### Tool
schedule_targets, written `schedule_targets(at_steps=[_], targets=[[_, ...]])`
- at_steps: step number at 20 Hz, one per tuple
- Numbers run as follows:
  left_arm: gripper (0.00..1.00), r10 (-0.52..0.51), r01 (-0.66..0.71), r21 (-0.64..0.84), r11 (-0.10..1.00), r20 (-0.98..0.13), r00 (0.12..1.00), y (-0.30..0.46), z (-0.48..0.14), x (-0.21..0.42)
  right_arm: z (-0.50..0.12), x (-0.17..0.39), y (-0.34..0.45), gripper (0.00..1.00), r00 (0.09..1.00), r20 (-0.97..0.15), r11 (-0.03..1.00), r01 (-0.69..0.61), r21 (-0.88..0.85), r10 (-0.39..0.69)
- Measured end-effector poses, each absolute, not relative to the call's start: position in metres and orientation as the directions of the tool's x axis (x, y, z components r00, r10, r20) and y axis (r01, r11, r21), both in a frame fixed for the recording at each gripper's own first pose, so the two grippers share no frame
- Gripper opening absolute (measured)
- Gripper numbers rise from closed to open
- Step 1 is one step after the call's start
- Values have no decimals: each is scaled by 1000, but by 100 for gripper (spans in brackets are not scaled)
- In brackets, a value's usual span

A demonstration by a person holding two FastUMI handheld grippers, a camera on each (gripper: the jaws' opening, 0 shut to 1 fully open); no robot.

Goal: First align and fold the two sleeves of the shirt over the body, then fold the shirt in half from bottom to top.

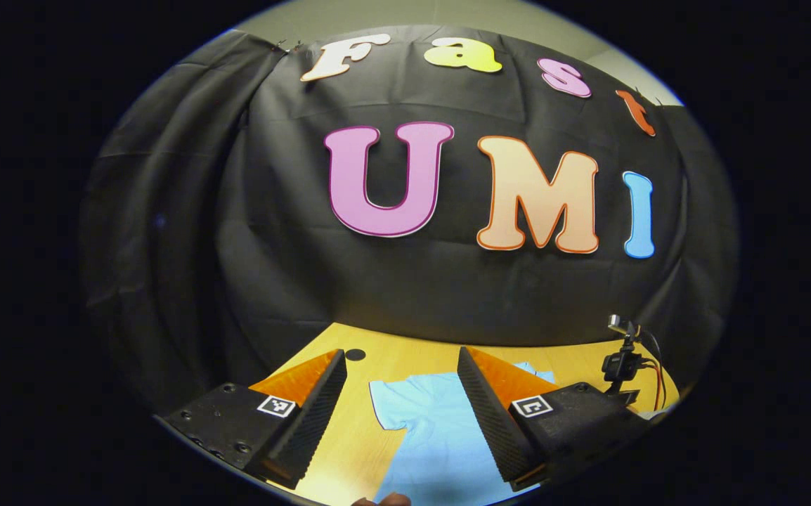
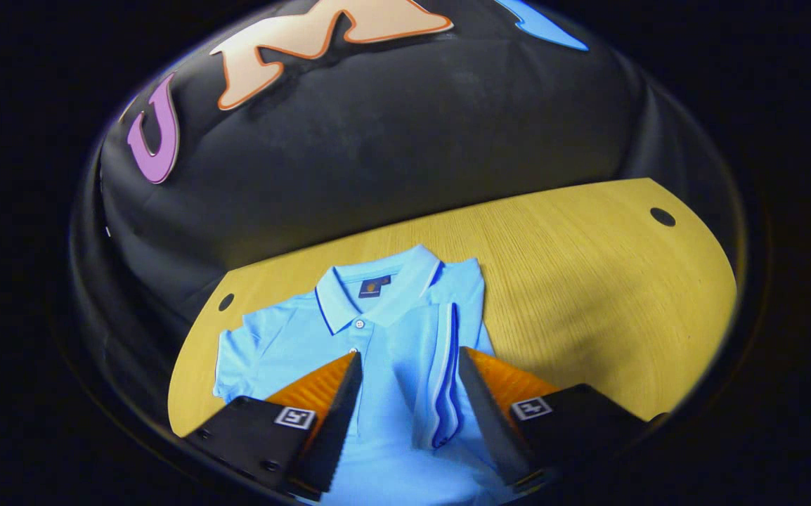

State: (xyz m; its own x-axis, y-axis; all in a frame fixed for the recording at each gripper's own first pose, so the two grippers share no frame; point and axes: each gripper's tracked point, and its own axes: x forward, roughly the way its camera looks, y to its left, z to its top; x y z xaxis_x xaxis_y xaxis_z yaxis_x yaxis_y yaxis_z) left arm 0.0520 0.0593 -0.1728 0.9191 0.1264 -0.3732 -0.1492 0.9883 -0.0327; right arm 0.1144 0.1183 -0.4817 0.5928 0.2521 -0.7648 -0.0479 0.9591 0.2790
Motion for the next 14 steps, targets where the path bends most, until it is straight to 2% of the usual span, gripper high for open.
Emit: schedule_targets(at_steps=[2, 3, 4, 8, 9, 14], targets=[[95, 108, -138, -48, 989, -392, 914, 57, -189, 64, -462, 113, 114, 94, 628, -737, 963, -83, 257, 251], [95, 94, -128, -57, 990, -404, 910, 56, -199, 70, -453, 111, 112, 94, 642, -723, 963, -96, 251, 253], [95, 77, -115, -68, 991, -415, 907, 53, -209, 76, -442, 106, 109, 90, 654, -713, 964, -107, 244, 253], [96, 25, -85, -106, 991, -469, 883, 45, -252, 102, -414, 85, 86, 90, 691, -683, 968, -108, 227, 237], [96, 21, -85, -111, 990, -484, 875, 46, -263, 108, -411, 78, 78, 97, 689, -689, 971, -99, 218, 225], [95, 30, -93, -80, 992, -573, 819, 60, -335, 136, -410, 35, 36, 97, 674, -723, 983, -31, 179, 153]])
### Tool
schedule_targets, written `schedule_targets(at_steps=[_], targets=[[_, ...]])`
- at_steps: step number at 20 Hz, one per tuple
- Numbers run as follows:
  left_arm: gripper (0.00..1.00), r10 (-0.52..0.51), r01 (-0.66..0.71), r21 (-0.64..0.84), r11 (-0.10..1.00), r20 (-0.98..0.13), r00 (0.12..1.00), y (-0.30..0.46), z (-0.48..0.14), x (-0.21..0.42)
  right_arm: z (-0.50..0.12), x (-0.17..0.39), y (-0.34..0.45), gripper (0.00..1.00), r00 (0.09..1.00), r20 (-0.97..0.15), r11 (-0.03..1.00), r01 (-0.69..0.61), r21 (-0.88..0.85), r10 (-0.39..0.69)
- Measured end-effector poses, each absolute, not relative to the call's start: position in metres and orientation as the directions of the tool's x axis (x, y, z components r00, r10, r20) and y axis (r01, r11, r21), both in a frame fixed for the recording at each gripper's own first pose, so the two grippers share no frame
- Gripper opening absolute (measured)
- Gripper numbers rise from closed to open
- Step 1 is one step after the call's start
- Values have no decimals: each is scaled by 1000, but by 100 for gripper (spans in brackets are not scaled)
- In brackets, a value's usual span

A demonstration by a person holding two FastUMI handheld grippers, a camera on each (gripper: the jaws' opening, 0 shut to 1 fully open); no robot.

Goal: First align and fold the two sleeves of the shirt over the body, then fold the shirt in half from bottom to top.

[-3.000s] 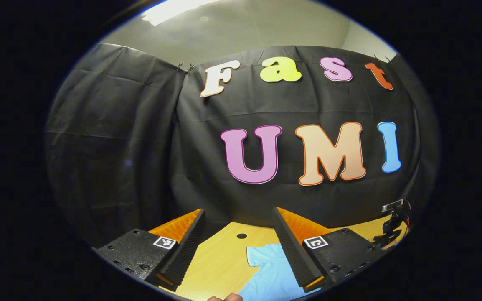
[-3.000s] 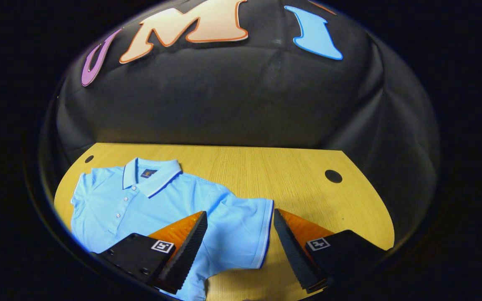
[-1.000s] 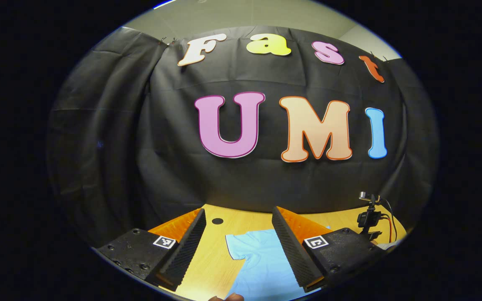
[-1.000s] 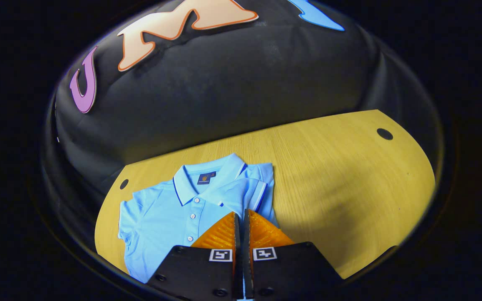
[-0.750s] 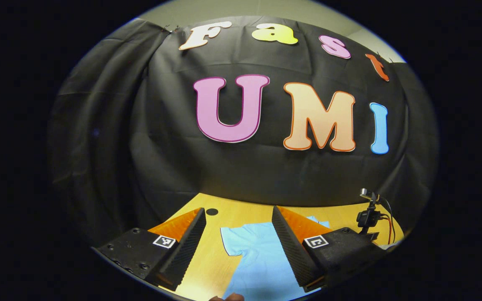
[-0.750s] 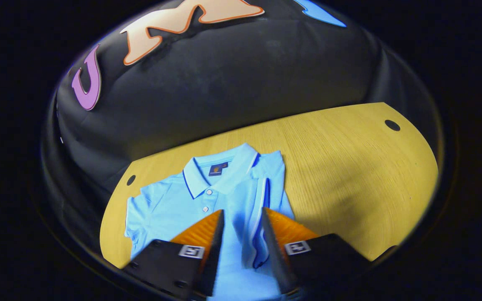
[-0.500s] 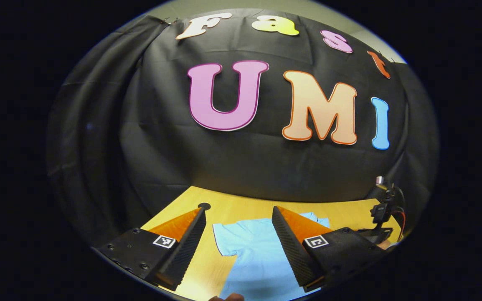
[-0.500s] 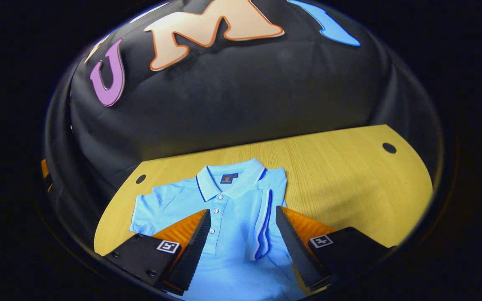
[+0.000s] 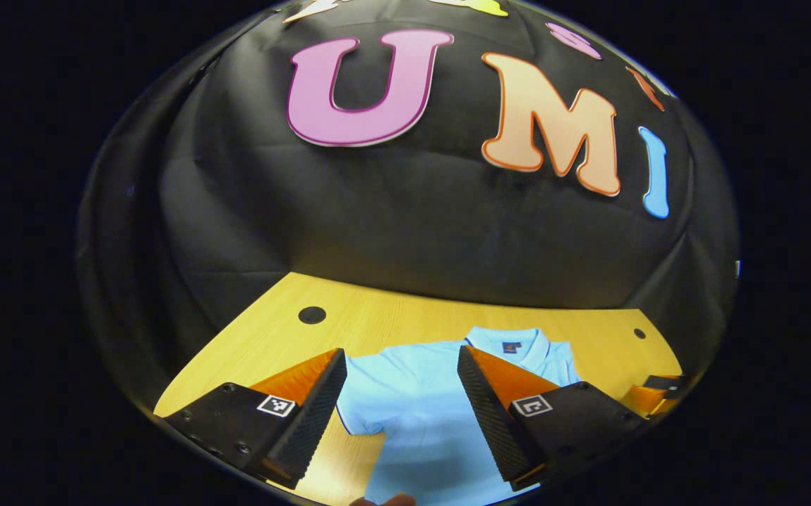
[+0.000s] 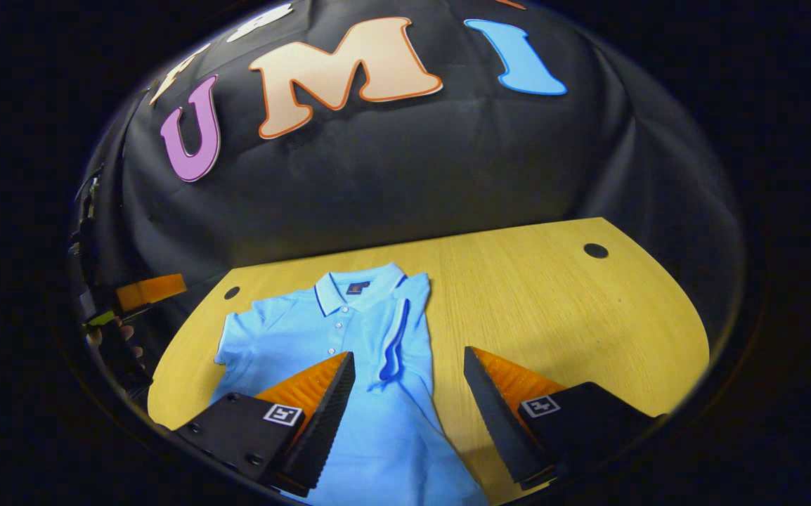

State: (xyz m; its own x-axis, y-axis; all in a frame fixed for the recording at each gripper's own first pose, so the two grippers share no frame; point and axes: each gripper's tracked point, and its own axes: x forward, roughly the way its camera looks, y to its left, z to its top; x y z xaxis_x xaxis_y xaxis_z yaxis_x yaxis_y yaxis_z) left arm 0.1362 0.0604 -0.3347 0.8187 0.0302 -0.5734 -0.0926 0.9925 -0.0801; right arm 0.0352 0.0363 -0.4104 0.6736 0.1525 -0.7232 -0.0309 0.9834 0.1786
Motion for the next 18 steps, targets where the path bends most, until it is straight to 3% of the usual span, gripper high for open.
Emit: schedule_targets(at_steps=[5, 13, 18], targets=[[96, 49, -131, -73, 989, -668, 742, 82, -396, 147, -419, 3, 8, 97, 645, -760, 989, 46, 137, 75], [95, 112, -207, -25, 978, -774, 623, 109, -468, 150, -422, -19, 12, 97, 628, -777, 992, 63, 106, 43], [92, 147, -219, 21, 976, -802, 578, 116, -479, 144, -418, -21, 7, 97, 629, -777, 993, 76, 94, 26]])
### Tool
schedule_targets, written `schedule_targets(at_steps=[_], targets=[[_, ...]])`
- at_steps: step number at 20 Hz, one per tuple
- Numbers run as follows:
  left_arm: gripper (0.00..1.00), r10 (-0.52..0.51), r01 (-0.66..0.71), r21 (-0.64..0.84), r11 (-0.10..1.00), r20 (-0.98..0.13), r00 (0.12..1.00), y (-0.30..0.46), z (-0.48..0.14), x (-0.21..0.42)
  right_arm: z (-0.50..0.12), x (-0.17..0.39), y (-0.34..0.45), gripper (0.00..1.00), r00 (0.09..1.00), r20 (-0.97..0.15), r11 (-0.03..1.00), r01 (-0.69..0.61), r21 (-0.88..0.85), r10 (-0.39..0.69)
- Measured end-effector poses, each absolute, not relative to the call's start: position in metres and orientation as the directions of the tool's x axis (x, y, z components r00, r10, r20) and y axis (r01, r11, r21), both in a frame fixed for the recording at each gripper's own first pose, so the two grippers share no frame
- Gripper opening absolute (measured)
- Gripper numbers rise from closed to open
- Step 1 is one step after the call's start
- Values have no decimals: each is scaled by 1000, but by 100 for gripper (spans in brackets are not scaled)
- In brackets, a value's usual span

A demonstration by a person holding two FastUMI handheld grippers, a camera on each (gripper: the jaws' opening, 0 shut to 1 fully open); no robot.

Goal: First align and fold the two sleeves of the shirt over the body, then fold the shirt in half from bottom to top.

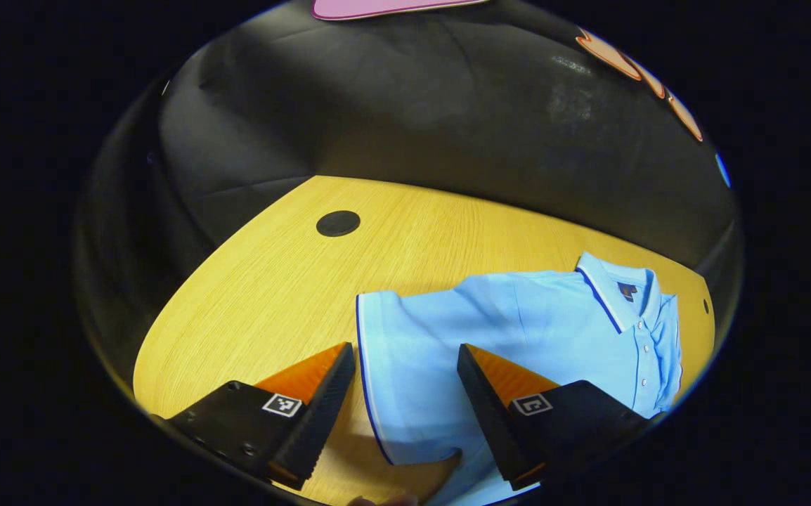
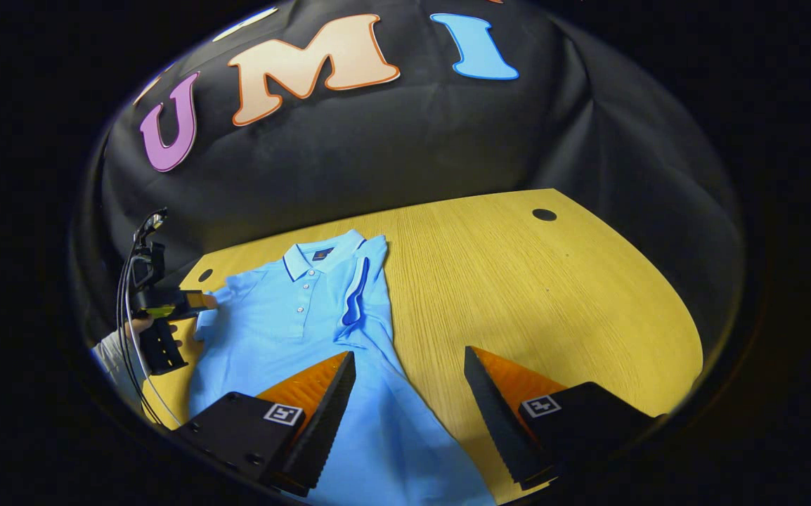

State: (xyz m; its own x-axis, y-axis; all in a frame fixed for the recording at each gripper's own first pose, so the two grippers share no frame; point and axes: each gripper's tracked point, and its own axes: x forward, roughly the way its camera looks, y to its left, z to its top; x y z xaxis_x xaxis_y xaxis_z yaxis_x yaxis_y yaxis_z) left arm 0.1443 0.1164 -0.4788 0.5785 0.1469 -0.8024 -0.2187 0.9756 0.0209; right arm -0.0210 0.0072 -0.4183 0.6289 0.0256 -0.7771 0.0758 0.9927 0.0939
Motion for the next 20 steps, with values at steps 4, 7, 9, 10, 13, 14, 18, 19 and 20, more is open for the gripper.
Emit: schedule_targets(at_steps=[4, 7, 9, 10, 13, 14, 18, 19, 20], targets=[[82, 130, -208, 7, 978, -799, 587, 110, -474, 148, -421, -21, 8, 97, 626, -779, 989, 98, 107, 22], [35, 92, -198, -38, 979, -791, 605, 94, -480, 153, -424, -23, 7, 97, 623, -782, 988, 104, 110, 22], [0, 111, -220, -35, 975, -781, 615, 92, -477, 157, -421, -24, 4, 97, 629, -777, 989, 99, 109, 23], [0, 99, -201, -33, 979, -787, 609, 89, -478, 157, -420, -24, 3, 97, 630, -776, 989, 98, 112, 25], [0, 59, -161, -55, 985, -775, 629, 68, -457, 162, -415, -22, -2, 97, 637, -770, 985, 111, 136, 35], [0, 60, -145, -45, 988, -762, 645, 61, -448, 166, -414, -20, -4, 97, 640, -768, 983, 115, 143, 37], [0, -2, -56, -54, 997, -735, 678, 14, -419, 176, -412, -21, -11, 89, 643, -765, 982, 108, 154, 49], [0, -13, -45, -61, 997, -727, 686, 3, -415, 177, -411, -21, -14, 90, 644, -764, 982, 109, 157, 50], [0, -31, -32, -73, 997, -725, 688, -11, -412, 177, -409, -21, -17, 89, 645, -762, 981, 111, 161, 52]])
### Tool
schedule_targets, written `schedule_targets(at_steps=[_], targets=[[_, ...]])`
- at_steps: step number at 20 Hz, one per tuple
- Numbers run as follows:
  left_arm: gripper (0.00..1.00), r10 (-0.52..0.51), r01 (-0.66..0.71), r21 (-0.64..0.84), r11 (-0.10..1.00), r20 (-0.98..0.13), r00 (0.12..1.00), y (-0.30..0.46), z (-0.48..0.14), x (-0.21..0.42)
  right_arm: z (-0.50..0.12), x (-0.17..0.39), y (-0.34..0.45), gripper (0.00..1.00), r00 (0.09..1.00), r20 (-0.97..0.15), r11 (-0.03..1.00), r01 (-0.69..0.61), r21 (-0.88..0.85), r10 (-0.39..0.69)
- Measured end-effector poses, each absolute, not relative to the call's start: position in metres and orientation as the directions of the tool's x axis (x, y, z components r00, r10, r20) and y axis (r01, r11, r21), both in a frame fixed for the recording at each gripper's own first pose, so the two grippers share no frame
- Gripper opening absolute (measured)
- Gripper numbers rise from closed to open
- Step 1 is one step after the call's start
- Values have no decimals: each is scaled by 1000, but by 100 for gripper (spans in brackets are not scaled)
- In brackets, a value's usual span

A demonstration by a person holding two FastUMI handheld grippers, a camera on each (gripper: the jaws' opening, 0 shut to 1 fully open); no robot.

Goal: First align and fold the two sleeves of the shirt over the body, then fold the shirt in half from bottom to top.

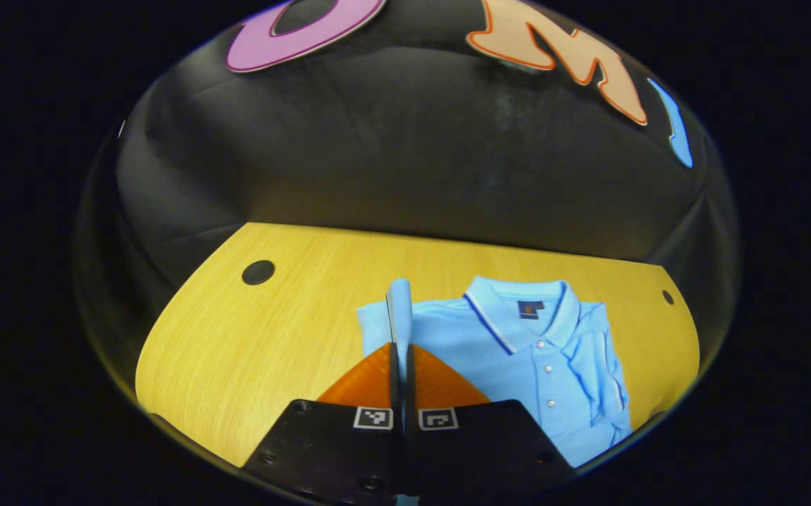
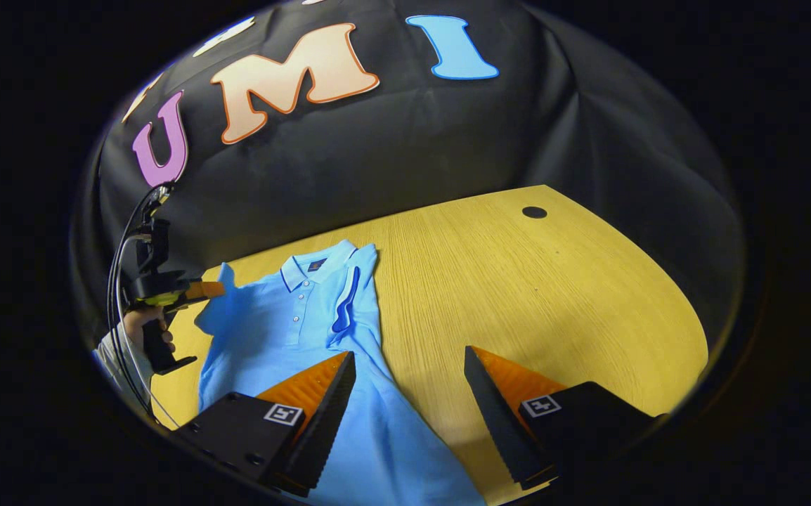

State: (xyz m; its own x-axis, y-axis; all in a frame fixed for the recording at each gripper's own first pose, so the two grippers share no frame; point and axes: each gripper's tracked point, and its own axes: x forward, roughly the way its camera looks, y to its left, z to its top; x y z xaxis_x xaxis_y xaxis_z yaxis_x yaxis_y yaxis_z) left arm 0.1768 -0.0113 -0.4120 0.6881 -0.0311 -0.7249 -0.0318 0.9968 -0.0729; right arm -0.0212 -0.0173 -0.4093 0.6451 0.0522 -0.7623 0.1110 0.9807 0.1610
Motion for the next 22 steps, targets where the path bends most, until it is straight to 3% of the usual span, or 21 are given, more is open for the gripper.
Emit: schedule_targets(at_steps=[9, 12, 14, 15, 18, 19, 22], targets=[[0, -95, 29, -101, 994, -757, 647, -93, -434, 159, -407, -37, -55, 89, 634, -771, 981, 102, 162, 61], [0, -71, 26, -70, 997, -765, 640, -104, -442, 150, -407, -39, -62, 89, 631, -771, 982, 80, 170, 82], [2, -95, 10, -117, 993, -754, 651, -115, -435, 144, -405, -37, -66, 97, 636, -765, 981, 61, 186, 105], [20, -118, 14, -145, 989, -738, 664, -121, -427, 143, -403, -36, -67, 97, 639, -760, 980, 47, 194, 119], [99, -74, 13, -94, 995, -693, 717, -109, -390, 131, -394, -36, -63, 97, 643, -741, 970, -11, 244, 194], [95, -76, 16, -95, 995, -677, 732, -108, -376, 125, -389, -35, -60, 97, 649, -728, 965, -38, 261, 222], [96, -65, 29, -67, 997, -618, 784, -95, -335, 94, -380, -40, -56, 98, 658, -705, 960, -110, 259, 266]])
